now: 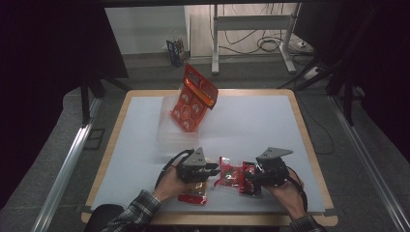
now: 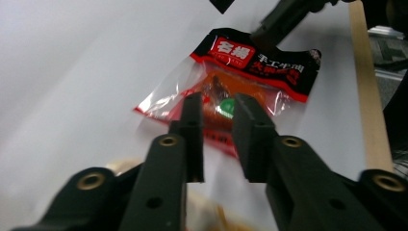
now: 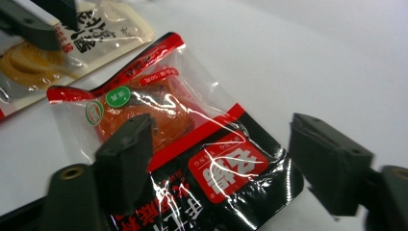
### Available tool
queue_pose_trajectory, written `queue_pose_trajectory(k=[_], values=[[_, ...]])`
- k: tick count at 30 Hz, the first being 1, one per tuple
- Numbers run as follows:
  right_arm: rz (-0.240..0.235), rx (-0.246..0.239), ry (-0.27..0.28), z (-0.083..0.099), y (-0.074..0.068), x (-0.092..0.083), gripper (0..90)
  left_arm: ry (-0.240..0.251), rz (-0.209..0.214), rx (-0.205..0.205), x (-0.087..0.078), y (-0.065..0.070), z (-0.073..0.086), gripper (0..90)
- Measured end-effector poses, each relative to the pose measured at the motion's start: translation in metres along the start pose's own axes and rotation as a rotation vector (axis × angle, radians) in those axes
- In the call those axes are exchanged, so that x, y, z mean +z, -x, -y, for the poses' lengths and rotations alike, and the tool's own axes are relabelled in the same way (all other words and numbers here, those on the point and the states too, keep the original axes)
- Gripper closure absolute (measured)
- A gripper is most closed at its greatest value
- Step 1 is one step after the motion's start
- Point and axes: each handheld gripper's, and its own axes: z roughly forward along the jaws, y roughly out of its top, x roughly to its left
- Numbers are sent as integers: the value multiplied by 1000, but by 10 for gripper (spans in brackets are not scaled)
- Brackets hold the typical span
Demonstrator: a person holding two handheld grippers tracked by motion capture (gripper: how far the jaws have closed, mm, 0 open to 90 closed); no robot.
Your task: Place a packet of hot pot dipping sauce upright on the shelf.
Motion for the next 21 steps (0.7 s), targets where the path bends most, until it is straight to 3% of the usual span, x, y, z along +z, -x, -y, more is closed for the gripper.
queue_pose_trajectory(k=[1,5,8,9,12,13,19,21], values=[[-1,-5,-1,1,0,1,186,0,0,0,0,0,0,784],[2,-32,-4,1,-1,4,98,-47,16,24,26,-3,-5,806],[4,-32,4,1,-1,3,71,-77,9,25,30,-4,-4,806],[5,-31,9,2,0,2,49,-113,1,31,32,-5,-2,806],[6,-22,13,3,0,1,35,-130,4,26,32,-6,-2,812],[0,-14,16,4,0,0,22,-180,-10,39,34,-6,-2,815],[17,-13,4,4,-4,-5,3,-247,-18,48,33,-8,2,867],[20,-2,1,4,-5,-7,3,-249,-19,41,33,-8,5,890]])
